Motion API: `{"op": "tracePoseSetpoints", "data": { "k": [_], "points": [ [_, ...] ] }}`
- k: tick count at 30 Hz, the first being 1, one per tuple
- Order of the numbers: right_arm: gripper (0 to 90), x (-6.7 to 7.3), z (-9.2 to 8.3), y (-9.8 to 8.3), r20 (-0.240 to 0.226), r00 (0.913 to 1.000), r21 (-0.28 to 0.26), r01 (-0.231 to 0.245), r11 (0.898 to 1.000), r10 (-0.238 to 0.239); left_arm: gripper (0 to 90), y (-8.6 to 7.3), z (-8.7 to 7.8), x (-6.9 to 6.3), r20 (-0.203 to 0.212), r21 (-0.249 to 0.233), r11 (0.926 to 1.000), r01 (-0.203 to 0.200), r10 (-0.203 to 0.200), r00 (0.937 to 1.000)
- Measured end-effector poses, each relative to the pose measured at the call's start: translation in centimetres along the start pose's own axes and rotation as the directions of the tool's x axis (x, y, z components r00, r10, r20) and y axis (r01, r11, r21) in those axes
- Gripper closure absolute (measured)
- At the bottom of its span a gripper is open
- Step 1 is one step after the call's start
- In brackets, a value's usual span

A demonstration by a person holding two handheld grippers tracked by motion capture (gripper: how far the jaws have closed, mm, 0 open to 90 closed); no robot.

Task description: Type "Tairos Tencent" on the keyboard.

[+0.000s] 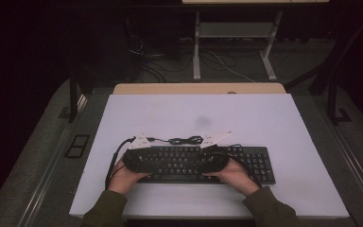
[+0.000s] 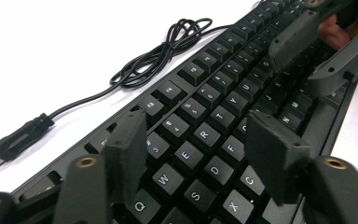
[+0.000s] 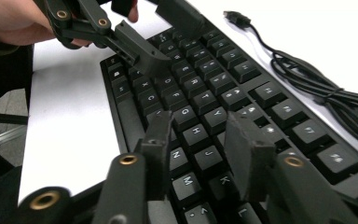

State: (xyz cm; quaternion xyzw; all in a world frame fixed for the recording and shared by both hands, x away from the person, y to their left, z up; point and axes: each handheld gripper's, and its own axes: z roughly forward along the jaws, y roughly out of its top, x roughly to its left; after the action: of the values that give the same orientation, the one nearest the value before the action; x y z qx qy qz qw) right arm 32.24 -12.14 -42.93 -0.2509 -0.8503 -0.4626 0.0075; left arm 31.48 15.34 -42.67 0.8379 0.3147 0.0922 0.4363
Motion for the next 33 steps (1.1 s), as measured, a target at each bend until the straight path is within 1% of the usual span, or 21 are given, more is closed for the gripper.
{"op": "tracePoseSetpoints", "data": {
  "k": [4,5,6,7,9,10,11,13,18,21,25,26,27,32,33],
  "points": [
    [54.5,-0.2,-0.3,0.0,0.016,0.9999,-0.011,-0.003,1.0,0.004,49.5,0.2,0.1,-0.2,0.011,0.002,1.0,-0.006,0.006,0.9999],
    [53.0,-0.3,-0.4,0.0,0.019,0.9998,-0.012,-0.002,1.0,0.002,52.2,0.3,0.2,-0.2,0.014,0.0,0.9999,-0.013,0.013,0.9998],
    [51.4,-0.3,-0.4,0.0,0.023,0.9997,-0.013,-0.007,1.0,0.007,55.2,0.3,0.2,-0.2,0.013,-0.001,1.0,-0.007,0.007,0.9999],
    [50.2,-0.4,-0.5,0.0,0.027,0.9996,-0.017,-0.007,1.0,0.007,57.9,0.4,0.3,-0.2,0.016,0.001,0.9999,-0.013,0.013,0.9998],
    [46.5,-0.5,-0.6,0.0,0.034,0.9993,-0.021,-0.017,1.0,0.018,64.1,0.5,0.4,-0.3,0.028,0.0,1.0,-0.007,0.007,0.9996],
    [44.6,-0.6,-0.6,0.0,0.039,0.9991,-0.025,-0.017,1.0,0.018,67.4,0.6,0.5,-0.3,0.036,0.003,0.9999,-0.016,0.016,0.9992],
    [43.2,-0.7,-0.6,0.0,0.045,0.9987,-0.023,-0.022,0.999,0.023,70.4,0.6,0.6,-0.4,0.044,0.0,0.9999,-0.016,0.016,0.9989],
    [41.6,-0.9,-0.7,-0.1,0.057,0.9979,-0.025,-0.027,0.999,0.029,75.6,0.7,0.8,-0.5,0.052,0.005,0.9996,-0.028,0.028,0.9983],
    [39.7,-1.2,-0.9,-0.2,0.08,0.9962,-0.028,-0.033,0.999,0.036,86.7,1.0,1.4,-0.7,0.062,0.016,0.9992,-0.037,0.036,0.9974],
    [39.4,-1.3,-0.9,-0.2,0.085,0.9957,-0.031,-0.035,0.999,0.038,88.7,1.2,1.8,-0.7,0.064,0.021,0.9988,-0.044,0.042,0.997],
    [39.2,-1.3,-0.9,-0.2,0.092,0.9949,-0.029,-0.038,0.999,0.041,88.8,1.4,2.2,-0.9,0.07,0.025,0.9987,-0.044,0.042,0.9967],
    [39.2,-1.3,-1.0,-0.2,0.093,0.9948,-0.029,-0.039,0.999,0.041,88.8,1.4,2.3,-0.9,0.068,0.03,0.9981,-0.054,0.051,0.9964],
    [39.2,-1.4,-1.0,-0.2,0.095,0.9947,-0.03,-0.038,0.999,0.041,88.8,1.4,2.4,-1.0,0.067,0.032,0.9983,-0.048,0.046,0.9967],
    [39.1,-1.4,-1.1,-0.2,0.096,0.9943,-0.037,-0.042,0.998,0.046,88.8,1.4,3.0,-1.0,0.065,0.055,0.9963,-0.066,0.062,0.996],
    [39.1,-1.4,-1.1,-0.2,0.096,0.9942,-0.039,-0.043,0.998,0.047,88.8,1.4,3.1,-1.1,0.065,0.055,0.9965,-0.062,0.058,0.9962]
  ]
}}
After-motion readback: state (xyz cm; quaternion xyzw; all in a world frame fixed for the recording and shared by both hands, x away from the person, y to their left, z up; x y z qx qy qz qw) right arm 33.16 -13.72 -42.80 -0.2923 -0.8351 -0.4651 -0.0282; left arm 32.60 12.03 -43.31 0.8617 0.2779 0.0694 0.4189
